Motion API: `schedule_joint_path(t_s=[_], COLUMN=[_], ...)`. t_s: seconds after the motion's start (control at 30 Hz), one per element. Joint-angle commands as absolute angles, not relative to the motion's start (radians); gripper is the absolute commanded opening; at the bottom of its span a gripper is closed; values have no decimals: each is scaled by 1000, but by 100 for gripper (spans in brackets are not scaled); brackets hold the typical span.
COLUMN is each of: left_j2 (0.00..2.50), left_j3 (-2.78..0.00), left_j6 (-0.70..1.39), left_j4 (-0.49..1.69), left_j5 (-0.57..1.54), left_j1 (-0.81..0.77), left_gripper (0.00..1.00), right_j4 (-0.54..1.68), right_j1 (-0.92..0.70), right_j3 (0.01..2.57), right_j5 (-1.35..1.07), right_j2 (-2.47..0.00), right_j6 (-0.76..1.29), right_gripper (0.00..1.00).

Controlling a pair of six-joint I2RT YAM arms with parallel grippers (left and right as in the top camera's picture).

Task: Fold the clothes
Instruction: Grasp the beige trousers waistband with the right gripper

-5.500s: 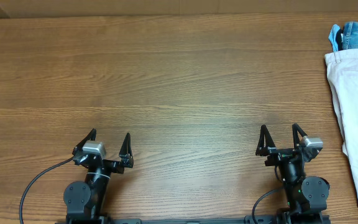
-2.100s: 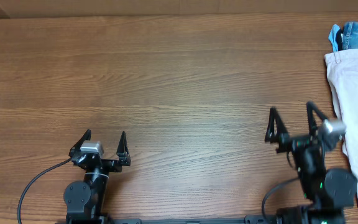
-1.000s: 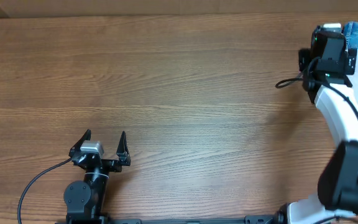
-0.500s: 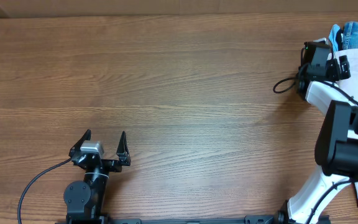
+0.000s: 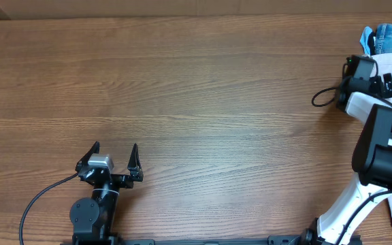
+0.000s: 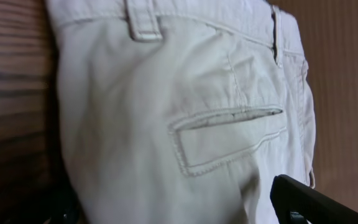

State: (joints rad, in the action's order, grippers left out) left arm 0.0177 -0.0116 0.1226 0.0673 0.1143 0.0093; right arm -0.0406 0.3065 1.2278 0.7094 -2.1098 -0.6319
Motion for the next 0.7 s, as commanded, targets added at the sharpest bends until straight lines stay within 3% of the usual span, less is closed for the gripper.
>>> schedule_joint_path(t_s=[0.0,0.27,0.33,0.4,0.67], left_j2=[17,17,17,17,17], left_j3=[-5,-5,-5,-5,-5], left_j6=[104,104,104,104,104], left_j4=[67,67,67,67,67], left_j5=[97,97,97,97,97], left_j1=[19,19,19,19,19], left_gripper=[100,100,100,100,100], right_j4=[-43,-79,-87,-94,-129], right_j1=[323,323,323,323,322], right_j3=[1251,1251,1252,1252,1253], right_j5=[667,620,619,619,679], right_j2=[-2122,-2132,-2132,-2132,-2132], right_j6=[-612,-530,-493,-458,-413], right_gripper=[98,83,70,47,12])
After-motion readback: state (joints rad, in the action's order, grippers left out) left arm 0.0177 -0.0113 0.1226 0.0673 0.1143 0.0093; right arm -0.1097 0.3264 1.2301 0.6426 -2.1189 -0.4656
